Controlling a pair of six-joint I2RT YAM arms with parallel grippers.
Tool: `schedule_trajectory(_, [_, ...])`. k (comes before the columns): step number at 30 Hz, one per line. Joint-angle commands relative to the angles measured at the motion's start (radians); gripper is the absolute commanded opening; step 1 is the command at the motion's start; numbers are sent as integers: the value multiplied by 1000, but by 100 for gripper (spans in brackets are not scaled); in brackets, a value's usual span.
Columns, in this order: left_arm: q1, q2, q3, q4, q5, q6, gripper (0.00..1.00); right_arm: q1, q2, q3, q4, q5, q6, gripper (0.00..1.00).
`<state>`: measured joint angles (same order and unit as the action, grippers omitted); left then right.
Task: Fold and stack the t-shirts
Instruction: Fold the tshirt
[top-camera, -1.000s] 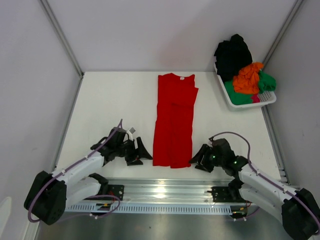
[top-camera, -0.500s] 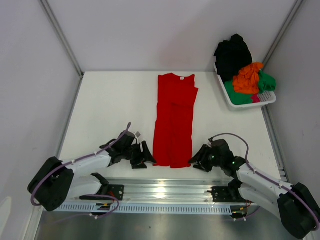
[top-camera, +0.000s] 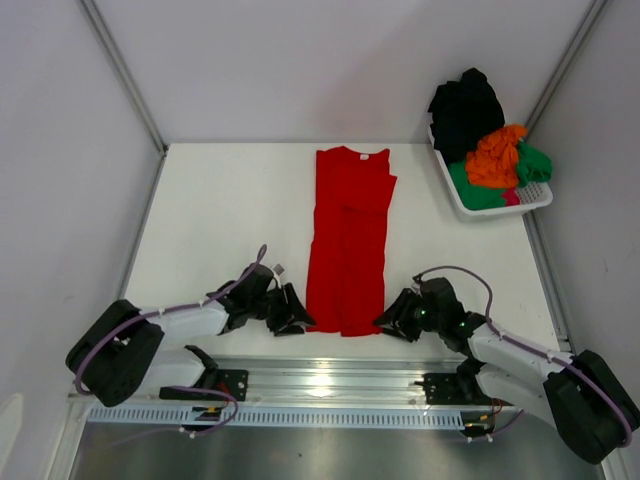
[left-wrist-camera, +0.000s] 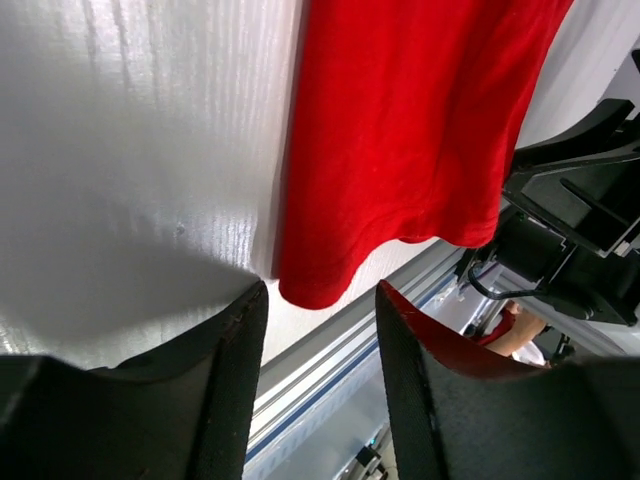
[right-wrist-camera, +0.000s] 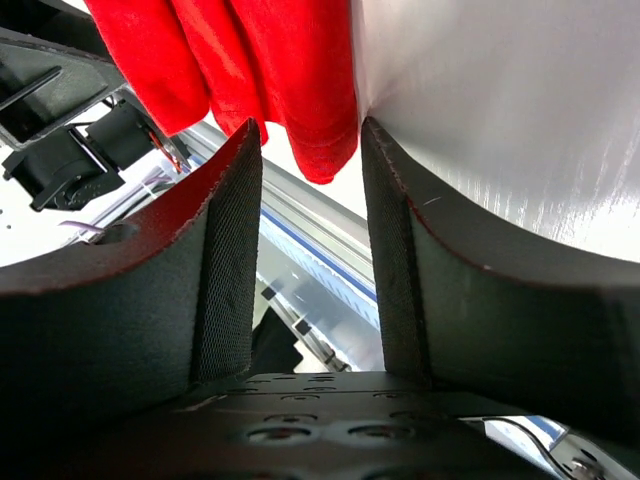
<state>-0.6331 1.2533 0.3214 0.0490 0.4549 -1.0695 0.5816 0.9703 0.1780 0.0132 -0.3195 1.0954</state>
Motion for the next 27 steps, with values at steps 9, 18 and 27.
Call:
schedule_trajectory(9, [-11, 17, -12, -18, -81, 29, 46, 7, 57, -46, -44, 30, -40, 36])
schedule_trajectory(18, [-10, 55, -22, 28, -70, 31, 35, 12, 105, -49, -29, 28, -52, 26])
schedule_trajectory(27, [-10, 34, -5, -23, -84, 63, 1, 27, 166, -35, 2, 16, -69, 0])
